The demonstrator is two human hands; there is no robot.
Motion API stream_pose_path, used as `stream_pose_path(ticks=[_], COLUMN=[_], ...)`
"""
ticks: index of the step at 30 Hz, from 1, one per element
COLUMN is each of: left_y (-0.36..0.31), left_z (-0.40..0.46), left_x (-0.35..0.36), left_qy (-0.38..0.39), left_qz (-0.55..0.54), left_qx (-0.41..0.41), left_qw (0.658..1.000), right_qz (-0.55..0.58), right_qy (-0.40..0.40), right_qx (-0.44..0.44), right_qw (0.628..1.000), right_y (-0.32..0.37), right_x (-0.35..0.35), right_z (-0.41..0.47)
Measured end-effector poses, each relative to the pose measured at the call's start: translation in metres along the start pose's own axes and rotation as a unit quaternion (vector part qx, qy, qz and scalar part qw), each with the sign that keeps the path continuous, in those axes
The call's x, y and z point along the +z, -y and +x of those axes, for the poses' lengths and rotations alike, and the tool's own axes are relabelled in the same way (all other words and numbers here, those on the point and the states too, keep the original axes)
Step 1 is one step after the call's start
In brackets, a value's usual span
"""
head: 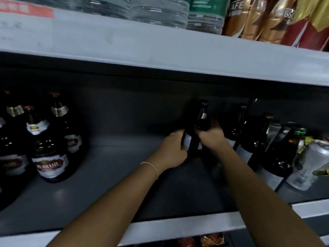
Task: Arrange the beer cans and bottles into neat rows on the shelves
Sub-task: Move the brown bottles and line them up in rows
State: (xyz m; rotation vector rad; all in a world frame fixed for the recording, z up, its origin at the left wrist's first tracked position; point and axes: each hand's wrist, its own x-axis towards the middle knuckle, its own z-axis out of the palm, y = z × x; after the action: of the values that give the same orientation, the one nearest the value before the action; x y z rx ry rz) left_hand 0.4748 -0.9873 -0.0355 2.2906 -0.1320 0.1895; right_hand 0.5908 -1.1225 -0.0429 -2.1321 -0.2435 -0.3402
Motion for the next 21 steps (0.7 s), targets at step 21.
stream_pose_path(ticks=[21], left_y=[0.051], left_z=[-0.025], left_x=[-0.016], left_qy=[-0.014], left_qz=[-0.041], left_qx=[-0.055], left_qw=[0.998], right_qz=[0.151], right_qy=[-0.034], right_qx=[0.047], right_qw=[0.987], right_y=[0.046], right_x=[0.027], right_z=[-0.055])
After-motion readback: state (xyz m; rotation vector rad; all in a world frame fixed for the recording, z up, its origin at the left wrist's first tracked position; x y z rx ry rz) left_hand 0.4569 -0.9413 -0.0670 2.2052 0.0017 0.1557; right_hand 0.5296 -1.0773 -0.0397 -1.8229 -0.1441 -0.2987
